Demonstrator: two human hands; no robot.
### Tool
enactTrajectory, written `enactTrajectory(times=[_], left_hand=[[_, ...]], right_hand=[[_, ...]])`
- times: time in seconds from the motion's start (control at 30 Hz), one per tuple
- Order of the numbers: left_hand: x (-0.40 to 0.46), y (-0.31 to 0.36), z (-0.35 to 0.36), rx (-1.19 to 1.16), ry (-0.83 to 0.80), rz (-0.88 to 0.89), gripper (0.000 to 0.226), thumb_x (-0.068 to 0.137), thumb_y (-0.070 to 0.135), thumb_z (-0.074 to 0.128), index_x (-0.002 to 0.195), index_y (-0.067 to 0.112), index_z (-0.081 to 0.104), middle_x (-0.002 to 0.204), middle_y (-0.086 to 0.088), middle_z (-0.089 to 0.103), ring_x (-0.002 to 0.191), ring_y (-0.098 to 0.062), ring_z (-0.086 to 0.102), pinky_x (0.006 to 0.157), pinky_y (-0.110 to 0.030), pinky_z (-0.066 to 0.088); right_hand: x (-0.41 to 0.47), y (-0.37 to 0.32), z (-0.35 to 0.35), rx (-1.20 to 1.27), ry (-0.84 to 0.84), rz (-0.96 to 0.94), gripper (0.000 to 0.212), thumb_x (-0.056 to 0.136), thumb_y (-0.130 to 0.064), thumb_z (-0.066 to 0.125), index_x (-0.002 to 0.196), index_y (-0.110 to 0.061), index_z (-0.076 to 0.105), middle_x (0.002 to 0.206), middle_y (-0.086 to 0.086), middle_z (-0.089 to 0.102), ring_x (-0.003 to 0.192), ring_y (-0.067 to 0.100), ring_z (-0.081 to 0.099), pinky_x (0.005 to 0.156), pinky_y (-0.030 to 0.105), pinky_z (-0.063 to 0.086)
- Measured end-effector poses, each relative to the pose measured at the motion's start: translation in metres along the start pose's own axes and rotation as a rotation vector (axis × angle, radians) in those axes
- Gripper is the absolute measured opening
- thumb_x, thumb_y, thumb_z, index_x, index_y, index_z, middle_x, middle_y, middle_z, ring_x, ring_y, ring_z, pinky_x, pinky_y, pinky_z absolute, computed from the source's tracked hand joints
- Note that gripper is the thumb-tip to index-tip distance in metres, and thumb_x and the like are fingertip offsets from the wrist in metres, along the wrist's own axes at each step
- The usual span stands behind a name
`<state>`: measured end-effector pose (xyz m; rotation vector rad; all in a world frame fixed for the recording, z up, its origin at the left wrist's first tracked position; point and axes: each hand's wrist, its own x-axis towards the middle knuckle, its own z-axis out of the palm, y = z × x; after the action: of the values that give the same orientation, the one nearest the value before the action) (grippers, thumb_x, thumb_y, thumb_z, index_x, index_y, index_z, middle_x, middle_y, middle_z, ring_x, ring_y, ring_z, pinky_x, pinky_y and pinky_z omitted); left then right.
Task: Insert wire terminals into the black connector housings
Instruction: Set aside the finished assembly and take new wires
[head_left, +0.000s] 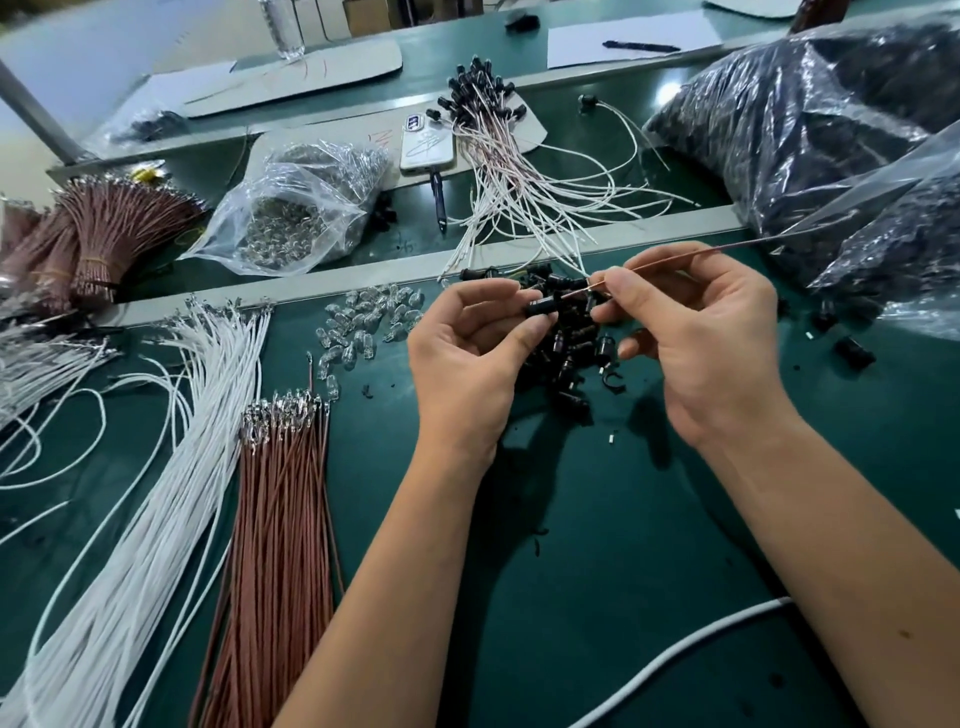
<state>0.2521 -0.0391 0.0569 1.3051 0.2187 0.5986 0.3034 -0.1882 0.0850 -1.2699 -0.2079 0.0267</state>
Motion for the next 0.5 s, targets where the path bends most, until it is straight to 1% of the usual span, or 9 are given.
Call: enactTrajectory(times=[0.1, 0.17, 0.27, 0.33, 0.43, 0.5], left_hand=[[-0.001, 0.0015, 0.0023, -0.023, -0.013, -0.004, 0.031, 0.078, -0.012, 0.079, 0.103, -0.001, 0.065, 0.098, -0.018, 0.076, 0.089, -0.028, 0.075, 0.084, -0.031, 0.06], [-0.0016, 0.0009, 0.0035, -0.033, -0.021, -0.009, 0.03, 0.078, -0.012, 0.079, 0.102, -0.001, 0.066, 0.098, -0.018, 0.076, 0.09, -0.028, 0.075, 0.084, -0.031, 0.06], [-0.0019, 0.0015, 0.0051, -0.034, -0.035, -0.012, 0.023, 0.078, -0.011, 0.079, 0.096, 0.0, 0.069, 0.097, -0.017, 0.077, 0.094, -0.04, 0.073, 0.087, -0.035, 0.06], [-0.0025, 0.0022, 0.0052, -0.03, -0.043, -0.013, 0.02, 0.078, -0.01, 0.079, 0.093, 0.0, 0.071, 0.096, -0.018, 0.076, 0.096, -0.046, 0.07, 0.091, -0.041, 0.059], [-0.0032, 0.0027, 0.0051, -0.031, -0.049, -0.028, 0.018, 0.078, -0.01, 0.079, 0.093, -0.002, 0.073, 0.097, -0.022, 0.075, 0.097, -0.051, 0.068, 0.094, -0.05, 0.057], [-0.0036, 0.0026, 0.0055, -0.032, -0.046, -0.044, 0.018, 0.079, -0.011, 0.078, 0.094, -0.003, 0.073, 0.094, -0.021, 0.075, 0.096, -0.051, 0.069, 0.092, -0.048, 0.057]], right_hand=[[0.0001, 0.001, -0.0002, -0.006, 0.003, 0.001, 0.016, 0.086, -0.005, 0.081, 0.087, -0.014, 0.069, 0.088, 0.015, 0.079, 0.068, 0.022, 0.074, 0.045, 0.022, 0.048], [-0.0004, 0.0024, 0.0002, -0.014, 0.0, 0.006, 0.017, 0.086, -0.004, 0.081, 0.086, -0.014, 0.068, 0.087, 0.016, 0.078, 0.065, 0.021, 0.073, 0.044, 0.022, 0.047], [-0.0004, 0.0035, 0.0004, -0.017, -0.009, 0.022, 0.017, 0.086, -0.004, 0.08, 0.087, -0.014, 0.067, 0.088, 0.016, 0.078, 0.063, 0.02, 0.072, 0.043, 0.022, 0.047], [0.0, 0.0037, -0.0003, -0.005, -0.016, 0.029, 0.016, 0.087, -0.004, 0.08, 0.088, -0.014, 0.067, 0.089, 0.014, 0.079, 0.062, 0.019, 0.071, 0.043, 0.022, 0.047], [0.0004, 0.0046, -0.0014, 0.002, -0.016, 0.041, 0.016, 0.088, -0.004, 0.079, 0.089, -0.014, 0.067, 0.09, 0.013, 0.079, 0.06, 0.017, 0.069, 0.043, 0.021, 0.046], [0.0006, 0.0057, -0.0015, 0.013, -0.017, 0.051, 0.015, 0.088, -0.004, 0.078, 0.089, -0.014, 0.067, 0.09, 0.013, 0.079, 0.059, 0.017, 0.068, 0.043, 0.02, 0.045]])
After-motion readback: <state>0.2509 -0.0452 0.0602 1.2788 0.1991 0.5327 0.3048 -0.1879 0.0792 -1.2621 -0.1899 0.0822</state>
